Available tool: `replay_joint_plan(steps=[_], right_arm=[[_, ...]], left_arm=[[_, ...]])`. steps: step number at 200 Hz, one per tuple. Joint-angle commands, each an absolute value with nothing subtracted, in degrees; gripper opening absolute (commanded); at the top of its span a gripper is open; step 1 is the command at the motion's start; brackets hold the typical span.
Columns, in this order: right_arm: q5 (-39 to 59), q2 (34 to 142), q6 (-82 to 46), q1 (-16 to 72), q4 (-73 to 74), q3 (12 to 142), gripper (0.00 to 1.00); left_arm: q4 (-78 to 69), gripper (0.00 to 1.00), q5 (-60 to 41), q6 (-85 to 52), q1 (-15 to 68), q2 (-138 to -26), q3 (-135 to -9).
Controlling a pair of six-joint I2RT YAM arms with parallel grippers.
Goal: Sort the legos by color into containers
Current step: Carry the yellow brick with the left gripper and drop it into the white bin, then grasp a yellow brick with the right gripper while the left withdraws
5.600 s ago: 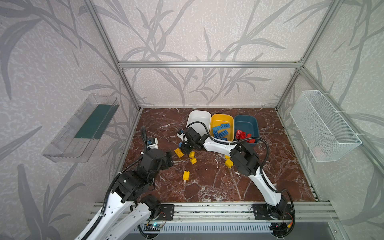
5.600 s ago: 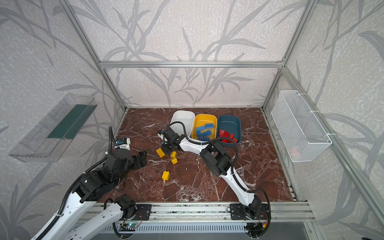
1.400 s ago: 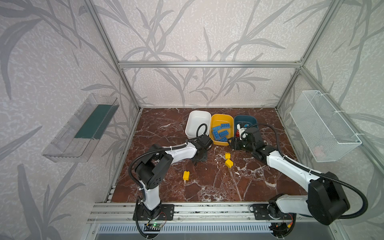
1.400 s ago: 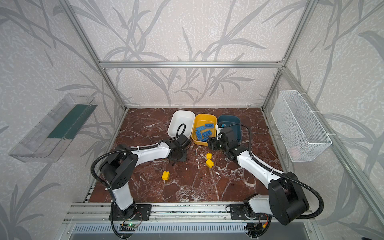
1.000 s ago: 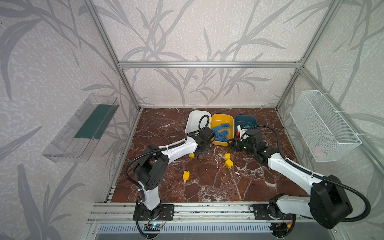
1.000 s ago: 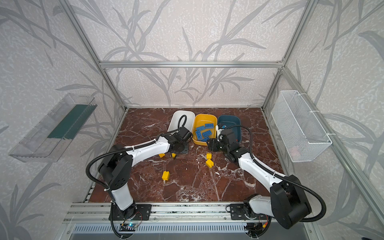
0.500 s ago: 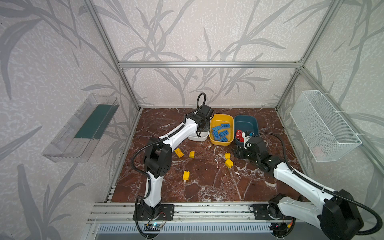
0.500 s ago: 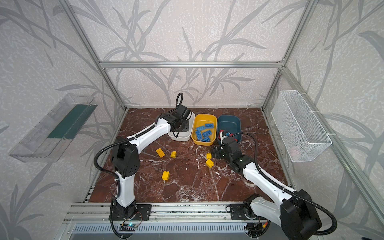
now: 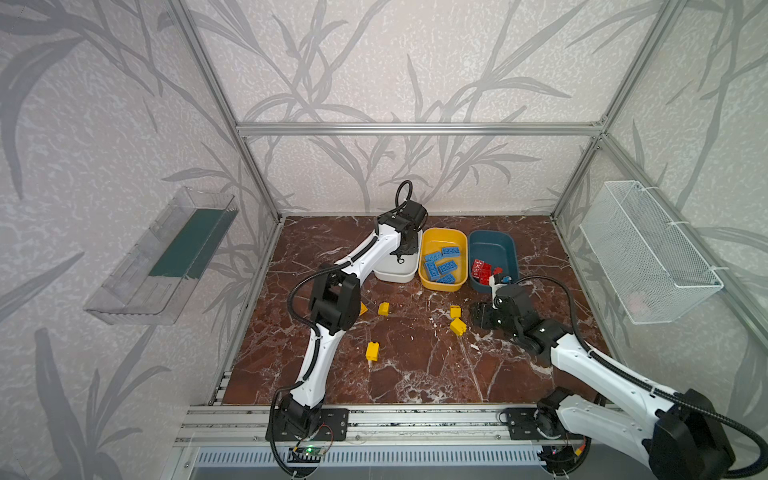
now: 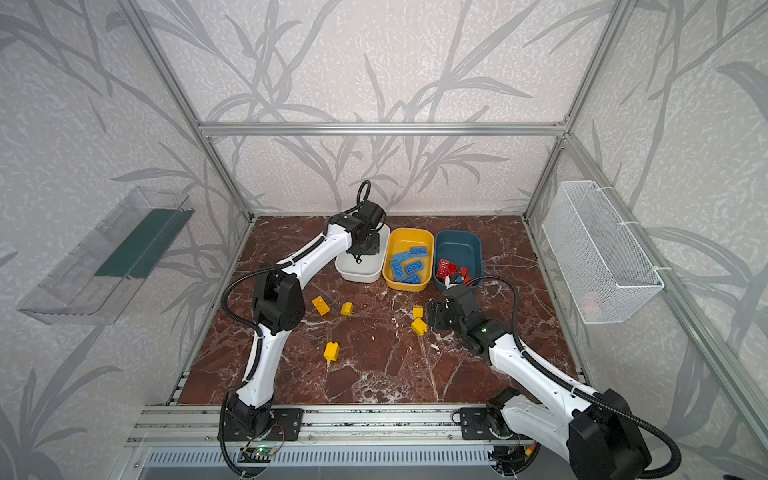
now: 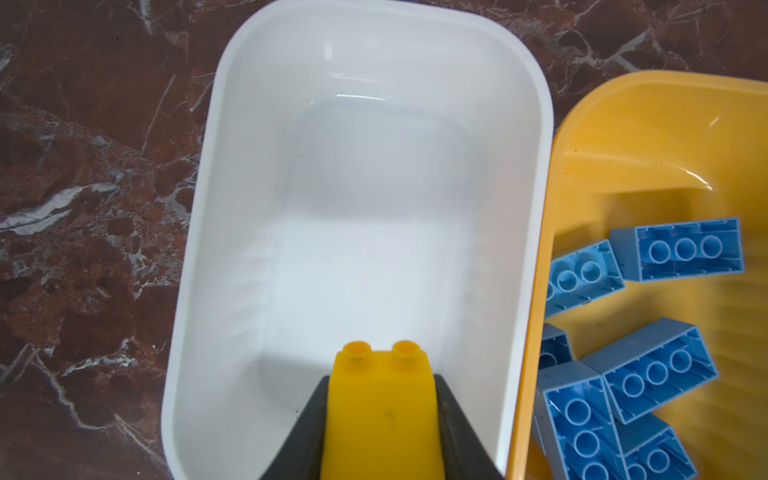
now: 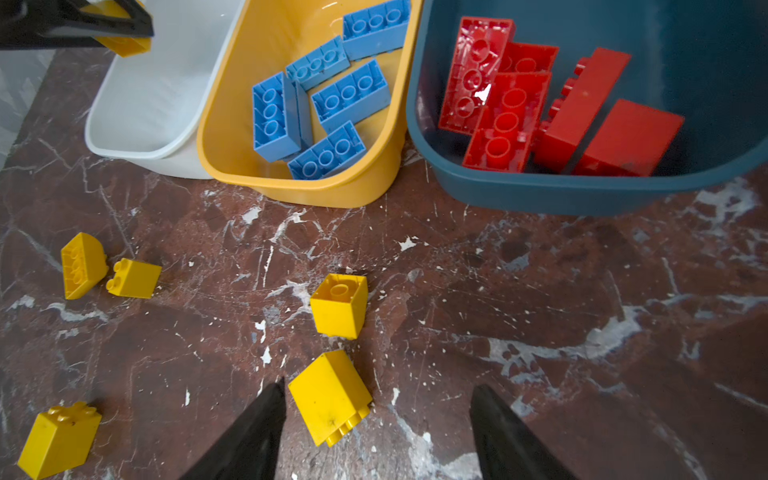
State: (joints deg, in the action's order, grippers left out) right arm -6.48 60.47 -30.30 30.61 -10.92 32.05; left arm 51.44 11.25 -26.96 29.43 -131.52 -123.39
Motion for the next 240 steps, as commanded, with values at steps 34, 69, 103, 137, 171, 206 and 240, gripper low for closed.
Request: replay_joint_plan(steps=[34,69,103,137,171,206,240], right_arm=[[-13.7,65.3,-32.9,35.5,-11.5,33.8,0.76],[-17.3,70.4,-34.7,38.8,-11.4,36.8,0.82],[-19.9,75.6,-37.4,41.0,-10.8,40.2,0.83],[-21.6,81.9,-40.8,41.6,-11.4,43.8,0.84],[-22.0,87.5,-42.3,41.9,-11.0,46.4,0.82],[-22.8,91.6,-44.2,42.0,-11.1,48.1,0.77],[-21.7,94.6,-44.1,41.9,-10.3,49.2,0.69]], left_arm=[[52.8,0.63,11.2,-26.5,29.0,-129.1,-121.1],[50.1,0.73,10.5,-28.4,29.0,-122.6,-114.5],[44.5,0.79,9.6,-31.6,29.9,-111.9,-103.0],[40.2,0.81,10.6,-34.2,32.6,-101.4,-90.6],[38.7,0.81,12.3,-34.9,35.2,-91.9,-82.4],[40.6,0.81,14.8,-33.5,38.6,-83.3,-77.4],[44.9,0.81,10.8,-34.7,40.5,-77.5,-72.4]])
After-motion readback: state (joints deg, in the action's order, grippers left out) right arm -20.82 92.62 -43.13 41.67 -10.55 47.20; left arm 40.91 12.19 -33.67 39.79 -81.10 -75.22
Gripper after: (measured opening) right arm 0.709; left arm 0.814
